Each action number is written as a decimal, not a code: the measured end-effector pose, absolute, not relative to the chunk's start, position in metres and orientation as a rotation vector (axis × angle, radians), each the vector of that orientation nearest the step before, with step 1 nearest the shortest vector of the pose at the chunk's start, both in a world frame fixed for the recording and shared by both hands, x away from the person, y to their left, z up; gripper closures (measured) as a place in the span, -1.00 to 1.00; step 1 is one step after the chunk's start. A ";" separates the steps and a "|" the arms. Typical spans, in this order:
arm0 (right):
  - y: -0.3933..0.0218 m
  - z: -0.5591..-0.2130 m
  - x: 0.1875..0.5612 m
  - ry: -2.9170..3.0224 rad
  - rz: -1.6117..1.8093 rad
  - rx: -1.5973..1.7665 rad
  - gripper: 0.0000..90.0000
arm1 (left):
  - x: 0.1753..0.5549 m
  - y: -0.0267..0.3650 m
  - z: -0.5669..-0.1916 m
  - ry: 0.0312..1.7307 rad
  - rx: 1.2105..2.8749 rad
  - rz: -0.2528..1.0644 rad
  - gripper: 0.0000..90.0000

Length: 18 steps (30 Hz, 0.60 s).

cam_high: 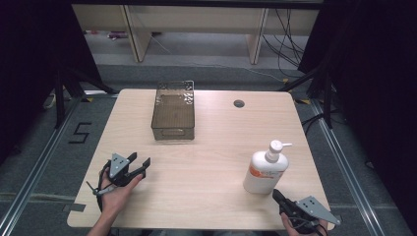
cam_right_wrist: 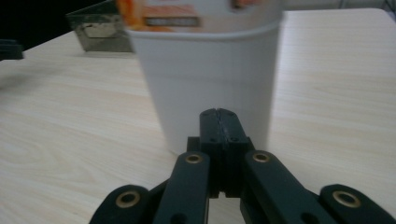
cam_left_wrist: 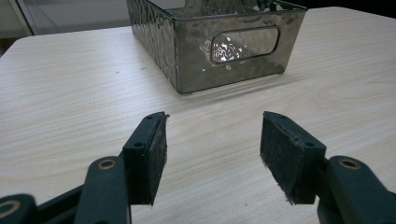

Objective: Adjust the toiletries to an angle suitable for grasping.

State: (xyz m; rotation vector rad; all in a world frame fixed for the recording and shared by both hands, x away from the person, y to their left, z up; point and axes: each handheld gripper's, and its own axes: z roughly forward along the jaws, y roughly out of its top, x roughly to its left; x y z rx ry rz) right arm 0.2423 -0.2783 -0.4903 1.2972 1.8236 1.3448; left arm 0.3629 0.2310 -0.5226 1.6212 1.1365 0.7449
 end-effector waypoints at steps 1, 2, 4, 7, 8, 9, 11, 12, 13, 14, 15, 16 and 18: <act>-0.274 -0.489 0.242 1.835 1.361 1.290 1.00 | 0.362 0.231 -0.522 1.139 1.625 0.744 -0.10; -0.269 -0.487 0.243 1.836 1.352 1.269 1.00 | 0.362 0.230 -0.522 1.139 1.629 0.745 -0.10; -0.259 -0.483 0.244 1.858 1.355 1.249 1.00 | 0.362 0.230 -0.522 1.134 1.634 0.744 -0.11; -0.251 -0.480 0.247 1.863 1.346 1.203 1.00 | 0.363 0.230 -0.522 1.128 1.638 0.744 -0.11; -0.244 -0.476 0.250 1.862 1.340 1.182 1.00 | 0.363 0.230 -0.522 1.124 1.638 0.743 -0.11; -0.244 -0.476 0.250 1.862 1.340 1.182 1.00 | 0.363 0.230 -0.522 1.124 1.638 0.743 -0.11; -0.239 -0.474 0.254 1.842 1.334 1.169 1.00 | 0.362 0.230 -0.522 1.128 1.642 0.745 -0.11; -0.234 -0.471 0.256 1.845 1.334 1.171 1.00 | 0.362 0.230 -0.522 1.126 1.646 0.746 -0.11; -0.234 -0.471 0.256 1.845 1.334 1.171 1.00 | 0.362 0.230 -0.522 1.126 1.646 0.746 -0.11; -0.232 -0.470 0.257 1.851 1.339 1.180 1.00 | 0.363 0.230 -0.522 1.117 1.653 0.747 -0.11; -0.231 -0.468 0.259 1.837 1.322 1.161 1.00 | 0.363 0.230 -0.522 1.116 1.653 0.747 -0.12; -0.229 -0.467 0.262 1.827 1.318 1.157 1.00 | 0.363 0.230 -0.522 1.115 1.654 0.747 -0.12; -0.227 -0.466 0.265 1.822 1.309 1.144 1.00 | 0.363 0.230 -0.522 1.115 1.655 0.743 -0.12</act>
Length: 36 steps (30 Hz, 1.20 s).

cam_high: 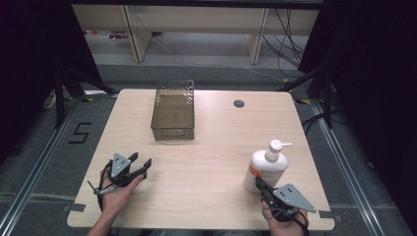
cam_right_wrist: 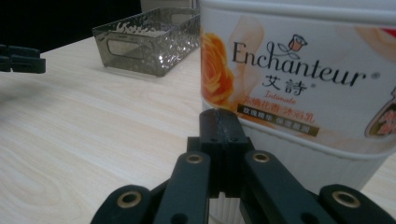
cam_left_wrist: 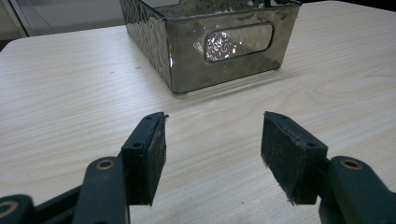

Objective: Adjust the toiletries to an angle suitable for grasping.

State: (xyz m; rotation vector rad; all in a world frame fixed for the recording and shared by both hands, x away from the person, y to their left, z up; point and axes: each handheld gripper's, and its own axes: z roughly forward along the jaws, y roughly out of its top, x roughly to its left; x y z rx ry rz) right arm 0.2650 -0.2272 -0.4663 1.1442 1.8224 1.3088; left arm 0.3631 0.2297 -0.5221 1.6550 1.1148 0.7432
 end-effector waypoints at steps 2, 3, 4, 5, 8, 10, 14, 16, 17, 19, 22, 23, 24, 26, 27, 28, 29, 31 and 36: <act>-0.224 -0.465 0.266 1.816 1.304 1.163 1.00 | 0.363 0.230 -0.522 1.117 1.653 0.741 -0.12; -0.224 -0.465 0.268 1.816 1.297 1.137 1.00 | 0.363 0.230 -0.522 1.117 1.653 0.741 -0.12; -0.221 -0.465 0.268 1.815 1.303 1.164 1.00 | 0.363 0.230 -0.522 1.117 1.653 0.739 -0.12; -0.221 -0.465 0.270 1.806 1.297 1.152 1.00 | 0.363 0.230 -0.522 1.117 1.653 0.739 -0.12; -0.216 -0.464 0.274 1.800 1.282 1.165 1.00 | 0.363 0.230 -0.522 1.114 1.656 0.738 -0.12; -0.214 -0.463 0.277 1.794 1.274 1.161 1.00 | 0.363 0.230 -0.522 1.110 1.661 0.740 -0.12; -0.210 -0.461 0.284 1.784 1.261 1.160 1.00 | 0.363 0.229 -0.522 1.104 1.660 0.738 -0.12; -0.207 -0.461 0.287 1.770 1.243 1.165 1.00 | 0.363 0.229 -0.522 1.104 1.659 0.739 -0.12; -0.206 -0.460 0.289 1.771 1.224 1.150 1.00 | 0.363 0.229 -0.522 1.104 1.660 0.738 -0.13; -0.205 -0.460 0.291 1.767 1.218 1.149 1.00 | 0.363 0.229 -0.522 1.103 1.659 0.738 -0.13; -0.199 -0.461 0.298 1.754 1.189 1.169 1.00 | 0.363 0.229 -0.522 1.104 1.660 0.737 -0.13; -0.199 -0.461 0.298 1.754 1.189 1.169 1.00 | 0.363 0.229 -0.522 1.104 1.660 0.737 -0.13; -0.199 -0.460 0.300 1.747 1.159 1.154 1.00 | 0.363 0.229 -0.522 1.105 1.660 0.737 -0.13; -0.195 -0.461 0.303 1.740 1.155 1.180 1.00 | 0.363 0.228 -0.522 1.110 1.665 0.741 -0.13; -0.195 -0.461 0.305 1.730 1.130 1.162 1.00 | 0.362 0.228 -0.522 1.112 1.666 0.742 -0.13; -0.193 -0.461 0.305 1.736 1.124 1.193 1.00 | 0.362 0.228 -0.522 1.113 1.665 0.741 -0.13; -0.192 -0.462 0.306 1.732 1.116 1.189 1.00 | 0.363 0.228 -0.522 1.112 1.666 0.741 -0.13; -0.190 -0.464 0.308 1.725 1.119 1.203 1.00 | 0.363 0.228 -0.522 1.111 1.667 0.740 -0.13; -0.187 -0.464 0.314 1.705 1.089 1.224 1.00 | 0.363 0.228 -0.522 1.110 1.668 0.738 -0.13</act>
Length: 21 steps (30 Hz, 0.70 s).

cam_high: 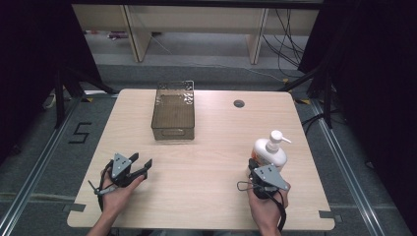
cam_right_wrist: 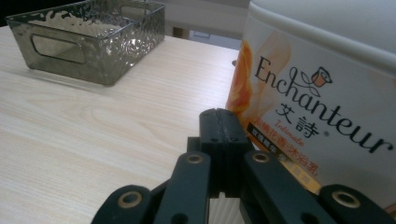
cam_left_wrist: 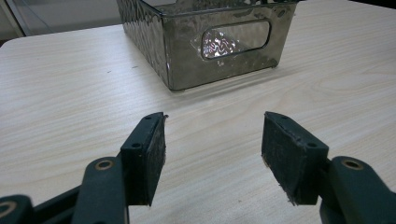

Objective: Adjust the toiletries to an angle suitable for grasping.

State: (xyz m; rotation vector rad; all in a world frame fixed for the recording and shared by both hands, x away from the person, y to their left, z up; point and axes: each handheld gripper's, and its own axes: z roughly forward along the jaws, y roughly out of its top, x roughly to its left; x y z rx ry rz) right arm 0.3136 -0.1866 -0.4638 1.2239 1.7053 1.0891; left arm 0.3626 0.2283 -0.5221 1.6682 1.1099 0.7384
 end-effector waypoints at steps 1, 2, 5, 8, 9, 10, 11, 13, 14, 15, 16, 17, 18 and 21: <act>-0.187 -0.464 0.314 1.705 1.089 1.224 1.00 | 0.363 0.228 -0.522 1.110 1.668 0.738 -0.13; -0.186 -0.464 0.316 1.715 1.096 1.222 1.00 | 0.363 0.228 -0.522 1.109 1.667 0.737 -0.13; -0.185 -0.464 0.318 1.702 1.083 1.233 1.00 | 0.363 0.228 -0.522 1.109 1.669 0.738 -0.13; -0.185 -0.465 0.320 1.708 1.075 1.229 1.00 | 0.363 0.228 -0.522 1.109 1.670 0.740 -0.13; -0.185 -0.465 0.320 1.708 1.075 1.229 1.00 | 0.363 0.228 -0.522 1.109 1.670 0.740 -0.13; -0.185 -0.465 0.321 1.708 1.082 1.237 1.00 | 0.363 0.228 -0.522 1.109 1.670 0.740 -0.13; -0.185 -0.465 0.321 1.708 1.082 1.237 1.00 | 0.363 0.228 -0.522 1.109 1.670 0.740 -0.13; -0.186 -0.463 0.318 1.724 1.086 1.211 1.00 | 0.363 0.228 -0.522 1.111 1.669 0.739 -0.13; -0.186 -0.461 0.312 1.733 1.133 1.188 1.00 | 0.363 0.228 -0.522 1.110 1.668 0.738 -0.12; -0.186 -0.461 0.312 1.733 1.133 1.188 1.00 | 0.363 0.228 -0.522 1.111 1.667 0.737 -0.12; -0.191 -0.453 0.299 1.745 1.176 1.147 0.91 | 0.363 0.227 -0.522 1.109 1.669 0.735 -0.12; -0.191 -0.453 0.299 1.745 1.176 1.147 0.91 | 0.363 0.227 -0.522 1.109 1.669 0.735 -0.12; -0.194 -0.450 0.294 1.756 1.196 1.130 0.84 | 0.363 0.226 -0.522 1.109 1.665 0.731 -0.12; -0.217 -0.441 0.270 1.684 1.257 1.075 0.66 | 0.364 0.225 -0.522 1.109 1.657 0.730 -0.12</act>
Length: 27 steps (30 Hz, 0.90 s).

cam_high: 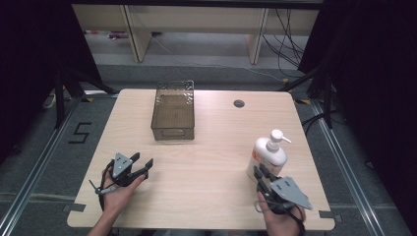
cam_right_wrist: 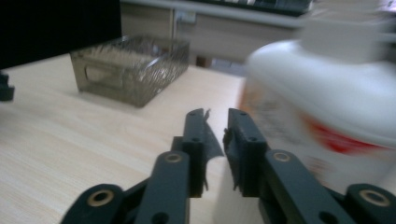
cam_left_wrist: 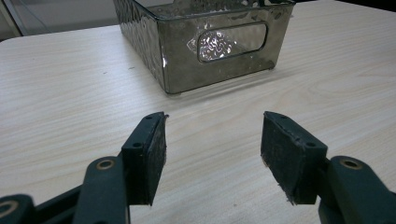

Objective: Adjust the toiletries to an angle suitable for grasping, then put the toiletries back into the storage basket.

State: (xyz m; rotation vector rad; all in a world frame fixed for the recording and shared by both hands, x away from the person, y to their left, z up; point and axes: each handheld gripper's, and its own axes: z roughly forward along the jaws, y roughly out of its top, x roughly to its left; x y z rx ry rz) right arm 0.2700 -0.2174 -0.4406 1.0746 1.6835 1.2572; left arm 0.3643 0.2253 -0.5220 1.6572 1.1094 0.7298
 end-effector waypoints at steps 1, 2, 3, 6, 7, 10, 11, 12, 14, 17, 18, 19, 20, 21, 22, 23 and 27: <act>-0.223 -0.439 0.263 1.650 1.271 1.106 0.60 | 0.365 0.225 -0.522 1.111 1.646 0.729 -0.12; -0.244 -0.439 0.248 1.565 1.276 1.145 0.51 | 0.365 0.226 -0.522 1.113 1.644 0.729 -0.12; -0.253 -0.441 0.243 1.537 1.281 1.166 0.49 | 0.365 0.226 -0.522 1.124 1.628 0.730 -0.12; -0.280 -0.450 0.237 1.474 1.235 1.221 0.45 | 0.364 0.225 -0.520 1.106 1.627 0.725 -0.10; -0.287 -0.453 0.235 1.461 1.205 1.269 0.45 | 0.363 0.223 -0.519 1.094 1.623 0.731 -0.10; -0.299 -0.458 0.234 1.438 1.173 1.293 0.44 | 0.359 0.219 -0.513 1.064 1.621 0.736 -0.11; -0.306 -0.462 0.237 1.422 1.158 1.300 0.44 | 0.357 0.215 -0.509 1.045 1.613 0.727 -0.12; -0.306 -0.464 0.239 1.411 1.167 1.321 0.43 | 0.357 0.215 -0.509 1.045 1.613 0.727 -0.12; -0.311 -0.467 0.244 1.432 1.132 1.307 0.42 | 0.352 0.203 -0.498 0.995 1.624 0.718 -0.13; -0.314 -0.473 0.254 1.429 1.146 1.320 0.38 | 0.348 0.190 -0.490 0.937 1.621 0.700 -0.13; -0.314 -0.473 0.254 1.429 1.146 1.320 0.38 | 0.347 0.185 -0.487 0.915 1.623 0.688 -0.13; -0.315 -0.477 0.259 1.440 1.138 1.318 0.37 | 0.344 0.175 -0.482 0.893 1.631 0.674 -0.15; -0.315 -0.477 0.259 1.440 1.138 1.318 0.37 | 0.343 0.167 -0.478 0.872 1.632 0.656 -0.15; -0.315 -0.480 0.263 1.441 1.165 1.316 0.36 | 0.342 0.158 -0.475 0.849 1.634 0.643 -0.18; -0.316 -0.481 0.264 1.440 1.159 1.324 0.35 | 0.341 0.149 -0.471 0.822 1.641 0.626 -0.20; -0.316 -0.484 0.266 1.436 1.180 1.315 0.35 | 0.340 0.139 -0.467 0.797 1.642 0.601 -0.21; -0.318 -0.485 0.265 1.460 1.154 1.329 0.33 | 0.339 0.094 -0.448 0.674 1.657 0.539 -0.20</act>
